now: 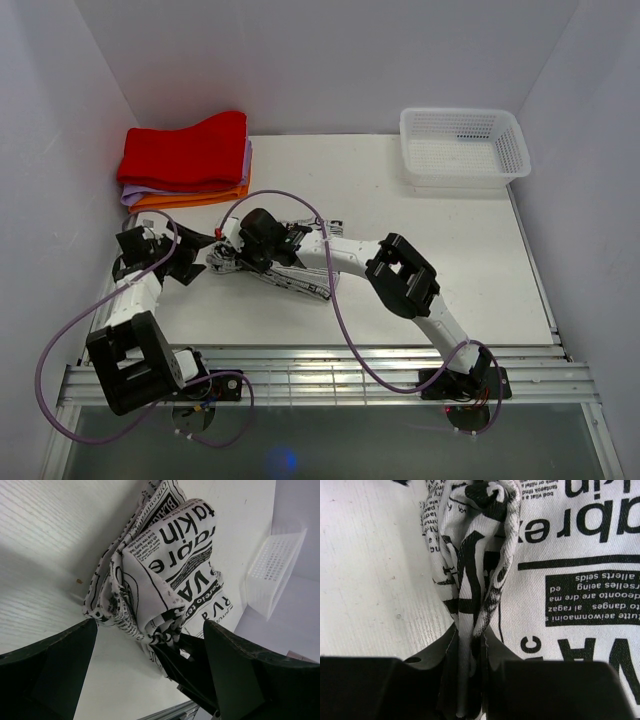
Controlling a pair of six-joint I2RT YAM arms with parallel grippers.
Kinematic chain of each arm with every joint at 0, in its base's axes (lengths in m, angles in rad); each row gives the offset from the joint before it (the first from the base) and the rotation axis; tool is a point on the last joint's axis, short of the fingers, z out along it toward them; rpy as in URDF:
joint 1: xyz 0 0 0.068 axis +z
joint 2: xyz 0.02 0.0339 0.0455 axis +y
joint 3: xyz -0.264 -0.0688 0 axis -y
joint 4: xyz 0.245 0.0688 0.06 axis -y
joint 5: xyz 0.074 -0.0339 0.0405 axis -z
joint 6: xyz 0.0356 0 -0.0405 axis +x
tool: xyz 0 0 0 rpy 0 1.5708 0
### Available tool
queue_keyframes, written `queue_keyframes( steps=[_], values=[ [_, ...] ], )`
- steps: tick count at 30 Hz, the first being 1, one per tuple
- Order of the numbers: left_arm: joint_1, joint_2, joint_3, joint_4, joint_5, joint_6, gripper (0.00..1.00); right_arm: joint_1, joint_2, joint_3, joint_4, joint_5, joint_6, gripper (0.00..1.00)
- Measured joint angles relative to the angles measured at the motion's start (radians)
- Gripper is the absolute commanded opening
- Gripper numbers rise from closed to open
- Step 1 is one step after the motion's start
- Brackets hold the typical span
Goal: Fold and stack the trousers
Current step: Neatly place the folded trousers to the corner
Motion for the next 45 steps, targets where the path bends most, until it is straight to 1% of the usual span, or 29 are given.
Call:
queue_keyframes(
  steps=[7,14,23,28,38,43,45],
  values=[
    [-0.094,0.069,-0.003,0.062,-0.065,-0.121,0.98,0.001,0.001,0.003,-0.002,-0.018,0.027,0.08],
    [-0.177,0.145,0.054,0.014,-0.142,-0.146,0.98,0.002,0.001,0.002,0.005,0.009,0.011,0.08],
    [-0.189,0.188,0.124,-0.117,-0.22,-0.113,0.98,0.008,0.003,0.002,0.019,0.077,0.004,0.08],
    [-0.191,0.191,0.134,-0.147,-0.223,-0.098,0.98,0.001,0.012,0.014,0.019,0.093,0.026,0.08],
    [-0.208,0.179,0.04,0.01,-0.147,-0.146,0.98,-0.03,0.012,0.049,-0.004,0.011,0.158,0.08],
    [-0.225,0.179,0.011,0.093,-0.133,-0.182,0.78,-0.035,0.012,0.073,-0.011,-0.033,0.235,0.08],
    [-0.237,0.179,0.005,0.122,-0.134,-0.194,0.75,-0.035,0.012,0.075,-0.011,-0.053,0.272,0.08]
  ],
)
